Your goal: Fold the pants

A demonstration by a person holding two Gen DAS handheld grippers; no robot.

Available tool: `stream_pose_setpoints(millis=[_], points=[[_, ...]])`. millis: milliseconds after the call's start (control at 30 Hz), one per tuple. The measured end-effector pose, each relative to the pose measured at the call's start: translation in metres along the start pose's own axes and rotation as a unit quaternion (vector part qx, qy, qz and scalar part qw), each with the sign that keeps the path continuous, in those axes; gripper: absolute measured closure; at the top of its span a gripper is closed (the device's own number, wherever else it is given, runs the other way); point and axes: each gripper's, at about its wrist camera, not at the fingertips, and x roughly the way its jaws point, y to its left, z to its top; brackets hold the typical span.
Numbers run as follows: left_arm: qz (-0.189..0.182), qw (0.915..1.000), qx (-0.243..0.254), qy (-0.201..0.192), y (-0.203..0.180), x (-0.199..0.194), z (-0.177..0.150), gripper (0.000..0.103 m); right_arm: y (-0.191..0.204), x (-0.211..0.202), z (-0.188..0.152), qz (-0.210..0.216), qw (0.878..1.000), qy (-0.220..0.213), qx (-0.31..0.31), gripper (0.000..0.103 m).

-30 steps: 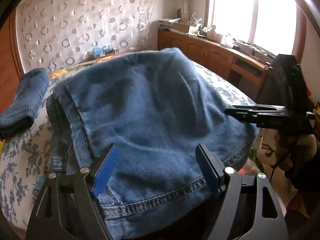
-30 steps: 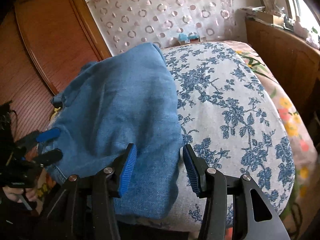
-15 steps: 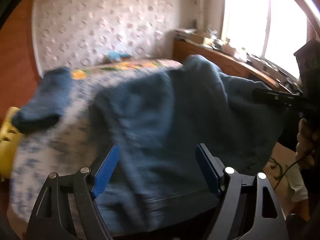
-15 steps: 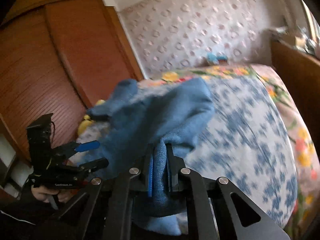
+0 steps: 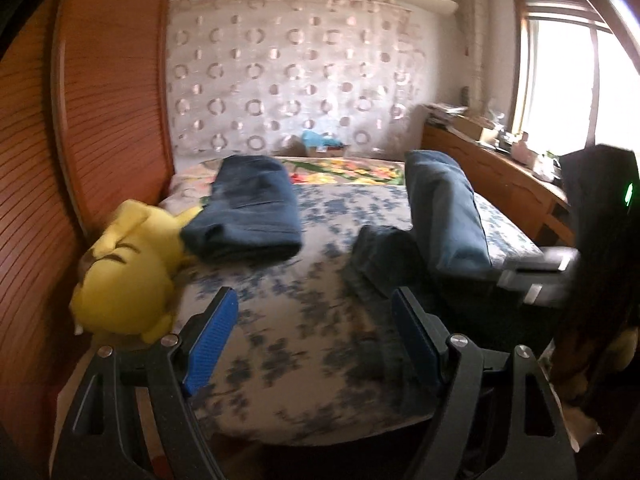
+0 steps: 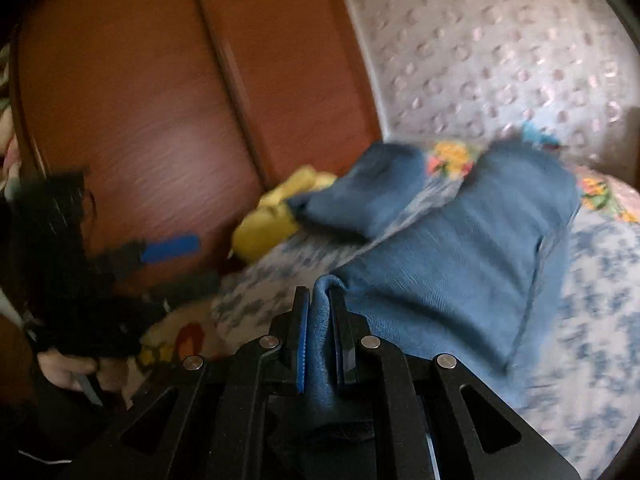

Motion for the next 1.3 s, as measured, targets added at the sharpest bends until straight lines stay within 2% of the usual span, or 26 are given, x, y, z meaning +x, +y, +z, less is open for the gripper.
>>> stream_pose_setpoints(millis=[133, 233, 300, 367, 433, 533, 700, 767, 900, 1000, 1100, 1233, 1300], points=[[0.006, 0.9999, -0.01, 0.005, 0.011, 0.004, -0.006, 0.024, 0.005, 0.05, -0.025, 0.003, 0.998, 0.066, 0.001, 0.093], [0.006, 0.9999, -0.014, 0.006, 0.014, 0.006, -0.009, 0.024, 0.002, 0.055, -0.028, 0.003, 0.997, 0.073, 0.009, 0.092], [0.004, 0.9999, -0.015, 0.006, 0.011, 0.007, -0.009, 0.024, 0.005, 0.043, -0.021, 0.0, 0.998, 0.066, 0.008, 0.086], [0.0, 0.9999, -0.013, 0.005, 0.008, 0.005, -0.009, 0.024, 0.01, 0.025, -0.015, -0.012, 0.998, 0.056, -0.004, 0.071], [-0.006, 0.9999, -0.009, 0.004, 0.0, 0.006, -0.007, 0.024, 0.013, -0.002, -0.011, -0.029, 0.999, 0.036, -0.019, 0.066], [-0.018, 0.9998, -0.003, 0.001, -0.01, 0.007, -0.004, 0.024, 0.01, -0.042, -0.008, -0.054, 0.998, 0.006, -0.027, 0.059], [-0.057, 0.9983, 0.01, 0.01, -0.041, 0.021, -0.001, 0.024, -0.025, -0.08, -0.006, -0.138, 0.99, -0.032, -0.025, 0.053], [-0.069, 0.9973, 0.015, 0.019, -0.052, 0.032, -0.003, 0.024, -0.049, -0.072, -0.002, -0.158, 0.987, -0.028, -0.018, 0.048], [-0.074, 0.995, 0.028, 0.06, -0.068, 0.063, -0.013, 0.024, -0.093, -0.033, 0.008, -0.181, 0.983, -0.014, 0.007, 0.044], [-0.065, 0.9938, 0.04, 0.081, -0.07, 0.074, -0.023, 0.024, -0.116, 0.004, 0.017, -0.174, 0.984, -0.002, 0.029, 0.043], [-0.057, 0.9928, 0.038, 0.098, -0.062, 0.08, -0.031, 0.024, -0.134, 0.027, 0.033, -0.145, 0.988, 0.007, 0.048, 0.043], [-0.058, 0.9924, 0.024, 0.106, -0.052, 0.08, -0.039, 0.024, -0.138, 0.067, 0.049, -0.119, 0.991, 0.05, 0.038, 0.042], [-0.058, 0.9921, 0.018, 0.109, -0.048, 0.081, -0.043, 0.024, -0.136, 0.08, 0.052, -0.116, 0.991, 0.058, 0.034, 0.042]])
